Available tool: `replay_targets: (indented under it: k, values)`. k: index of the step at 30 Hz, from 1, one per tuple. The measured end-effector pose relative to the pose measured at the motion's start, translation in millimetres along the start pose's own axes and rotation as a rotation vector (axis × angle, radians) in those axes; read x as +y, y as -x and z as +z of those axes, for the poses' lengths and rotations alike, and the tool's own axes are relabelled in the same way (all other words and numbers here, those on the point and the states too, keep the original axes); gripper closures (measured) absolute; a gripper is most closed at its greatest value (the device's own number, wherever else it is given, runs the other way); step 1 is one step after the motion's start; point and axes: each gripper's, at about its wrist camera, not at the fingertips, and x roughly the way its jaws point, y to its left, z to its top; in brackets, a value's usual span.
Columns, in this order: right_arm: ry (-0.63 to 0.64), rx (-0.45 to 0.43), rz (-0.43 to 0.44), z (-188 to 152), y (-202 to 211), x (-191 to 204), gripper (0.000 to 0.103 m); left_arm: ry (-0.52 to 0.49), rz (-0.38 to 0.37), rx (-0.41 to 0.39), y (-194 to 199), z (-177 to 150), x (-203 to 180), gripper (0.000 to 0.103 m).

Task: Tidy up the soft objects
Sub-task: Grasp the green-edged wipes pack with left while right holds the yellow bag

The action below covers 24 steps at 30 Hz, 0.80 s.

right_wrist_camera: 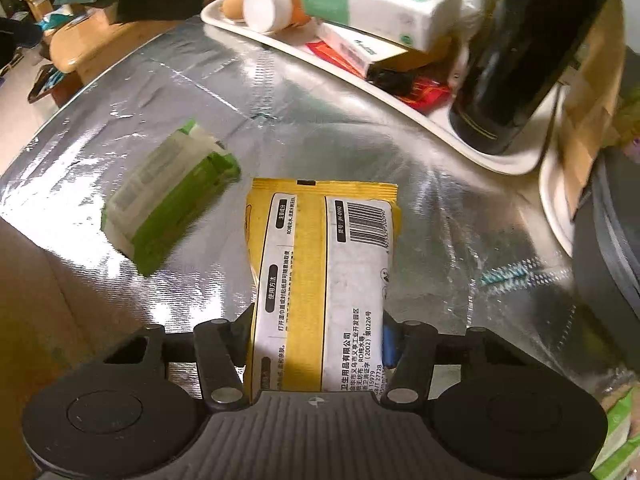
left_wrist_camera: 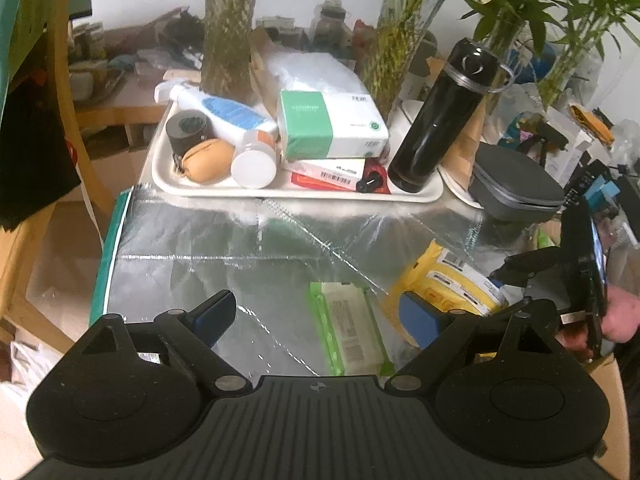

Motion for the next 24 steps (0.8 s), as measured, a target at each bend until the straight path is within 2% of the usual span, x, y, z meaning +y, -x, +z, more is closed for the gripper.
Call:
replay_targets:
  k: [9,14,20,22,24]
  values:
    - [-0.069,-0.091,-0.029,-1.8,44.6,-12.3,0.045,0.047,0.045,0.058,5.2,11.4,-11.2,0.013]
    - [-0.089,-0.135,-0.101,-4.9,68.3,-10.9,0.045,0.090,0.048,0.121,2.6,29.0,-21.8,0.013]
    - [-0.141,-0.179,-0.134,-17.0,89.3,-20.2,0.045,0.096,0.048,0.270,-32.3,44.9,-39.4,0.013]
    - [-0.159,-0.195,-0.142,-22.7,97.6,-23.1,0.045,0.075,0.065,0.353,-52.0,47.5,-47.3,0.013]
    - [-0.185,-0.211,-0.134,-28.1,104.4,-26.3,0.045,0.041,0.074,0.403,-68.1,48.8,-55.2,0.013]
